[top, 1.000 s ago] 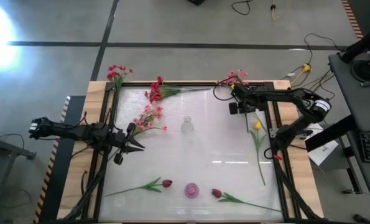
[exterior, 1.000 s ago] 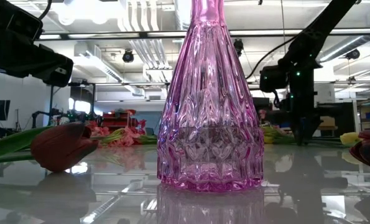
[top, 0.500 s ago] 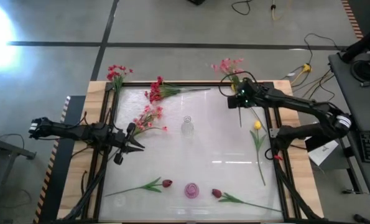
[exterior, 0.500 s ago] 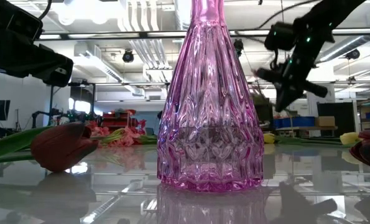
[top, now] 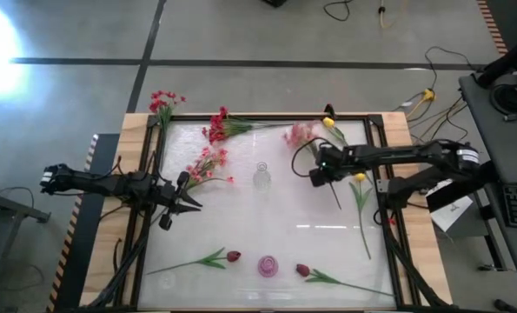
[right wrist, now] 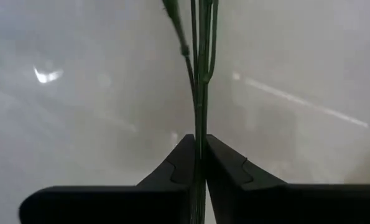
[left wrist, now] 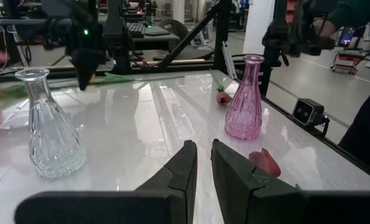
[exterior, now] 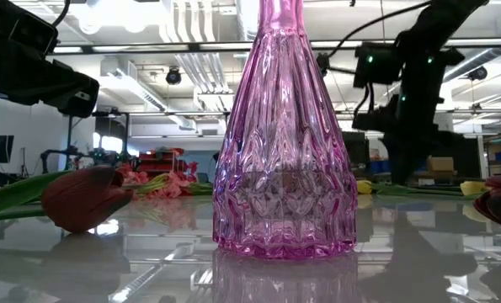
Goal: Sort flowers into vase by color
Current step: Put the top pink flower into the transparent vase
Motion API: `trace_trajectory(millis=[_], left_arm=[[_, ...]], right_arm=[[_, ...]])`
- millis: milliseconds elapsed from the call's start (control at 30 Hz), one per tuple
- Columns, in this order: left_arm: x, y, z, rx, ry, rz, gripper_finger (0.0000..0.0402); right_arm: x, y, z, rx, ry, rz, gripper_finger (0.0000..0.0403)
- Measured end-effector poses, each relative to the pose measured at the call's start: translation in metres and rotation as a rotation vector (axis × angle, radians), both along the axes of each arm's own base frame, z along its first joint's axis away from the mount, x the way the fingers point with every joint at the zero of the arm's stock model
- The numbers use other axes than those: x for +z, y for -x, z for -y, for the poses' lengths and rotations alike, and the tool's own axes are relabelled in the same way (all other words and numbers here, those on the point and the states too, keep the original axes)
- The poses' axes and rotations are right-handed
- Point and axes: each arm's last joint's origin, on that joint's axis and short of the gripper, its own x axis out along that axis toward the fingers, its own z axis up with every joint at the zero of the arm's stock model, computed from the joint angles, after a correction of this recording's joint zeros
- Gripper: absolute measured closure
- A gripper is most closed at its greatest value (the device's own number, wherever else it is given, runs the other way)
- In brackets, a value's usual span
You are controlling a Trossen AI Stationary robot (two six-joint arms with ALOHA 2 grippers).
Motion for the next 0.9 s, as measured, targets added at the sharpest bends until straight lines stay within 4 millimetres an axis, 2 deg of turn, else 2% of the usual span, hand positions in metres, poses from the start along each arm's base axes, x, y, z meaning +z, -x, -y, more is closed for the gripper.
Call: trace_trajectory(millis=[133, 233, 333, 467, 667, 800, 900], left_arm=[[0.0, 0.0, 0.0, -0.001, -0.002, 0.0, 0.0365], [-0.002, 0.0, 0.0, -0.03, -0.168, 0.025, 0.0365], [-0.003, 0.0, 0.0, -0.056, -0.336, 0.068, 0.0365], [-0.003, 0.0, 0.0, -0.061, -0.373, 0.079, 0.0365], [-0.003, 0.0, 0.0, -0.057, -0.34, 0.068, 0.0365], [-0.003, 0.0, 0.0, -0.054, -0.324, 0.064, 0.0365], [-0.002, -0.001, -0.001, -0.021, -0.319, 0.06, 0.0365]], right_arm=[[-0.012, -0.008, 0.003, 0.036, -0.113, -0.037, 0.0325], [-0.01, -0.018, 0.011, 0.057, -0.112, -0.035, 0.0279], [0.0, -0.03, 0.027, 0.081, -0.06, -0.015, 0.0238], [0.008, -0.042, 0.054, 0.082, 0.006, -0.029, 0.0206], [-0.013, -0.049, 0.088, 0.091, -0.065, -0.131, 0.02], [-0.026, -0.056, 0.096, 0.096, -0.107, -0.176, 0.0216], [-0.029, -0.061, 0.099, 0.108, -0.122, -0.201, 0.0244]])
